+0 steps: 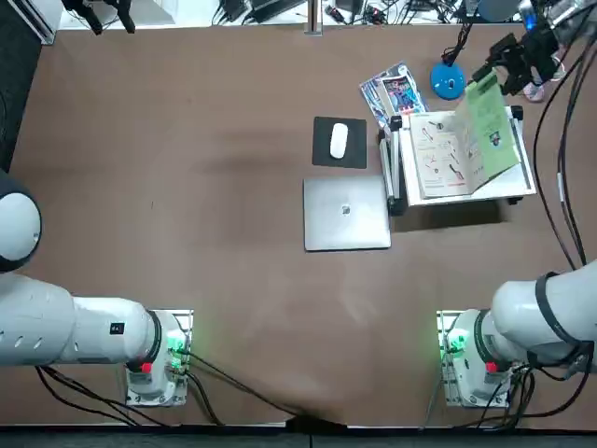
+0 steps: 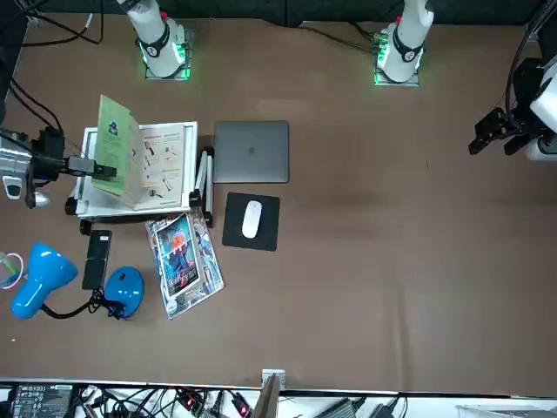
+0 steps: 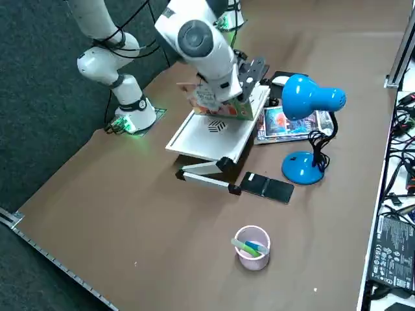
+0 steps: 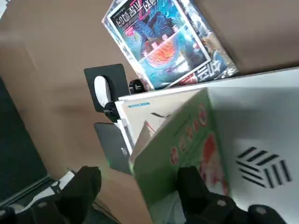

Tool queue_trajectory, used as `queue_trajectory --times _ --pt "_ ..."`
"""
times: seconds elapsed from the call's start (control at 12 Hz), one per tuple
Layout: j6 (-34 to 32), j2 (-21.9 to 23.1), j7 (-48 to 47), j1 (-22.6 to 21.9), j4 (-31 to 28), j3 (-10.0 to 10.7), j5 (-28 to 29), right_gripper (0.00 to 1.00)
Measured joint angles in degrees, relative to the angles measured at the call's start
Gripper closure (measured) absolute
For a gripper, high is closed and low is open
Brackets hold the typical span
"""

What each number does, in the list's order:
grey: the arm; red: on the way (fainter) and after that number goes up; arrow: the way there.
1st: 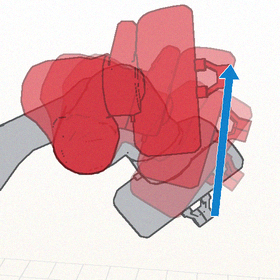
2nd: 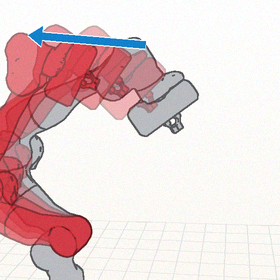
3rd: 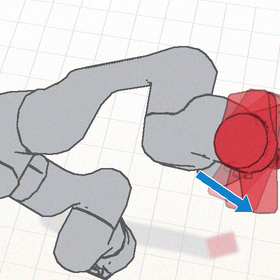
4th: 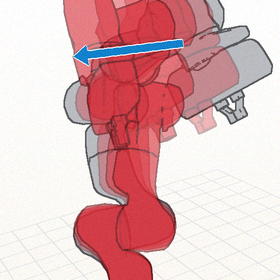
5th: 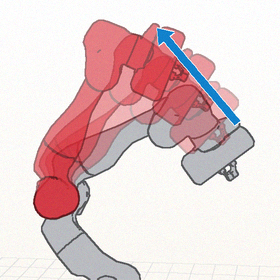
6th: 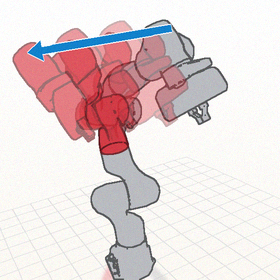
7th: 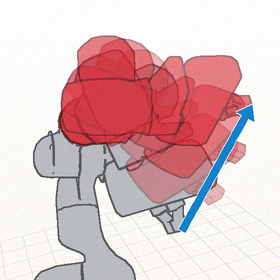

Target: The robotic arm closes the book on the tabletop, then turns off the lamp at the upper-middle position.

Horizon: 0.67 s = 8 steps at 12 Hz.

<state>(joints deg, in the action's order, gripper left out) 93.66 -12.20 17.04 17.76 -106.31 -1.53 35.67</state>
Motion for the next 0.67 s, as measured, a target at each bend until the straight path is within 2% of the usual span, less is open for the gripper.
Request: queue_trajectory --times 0.33,0.67 --pt "3.55 0.86 -8.05 -6.02 0.03 -0.04 -1.58 0.0" --pt "7.29 1.01 -18.64 -13.41 0.61 -0.11 -6.22 0.0"
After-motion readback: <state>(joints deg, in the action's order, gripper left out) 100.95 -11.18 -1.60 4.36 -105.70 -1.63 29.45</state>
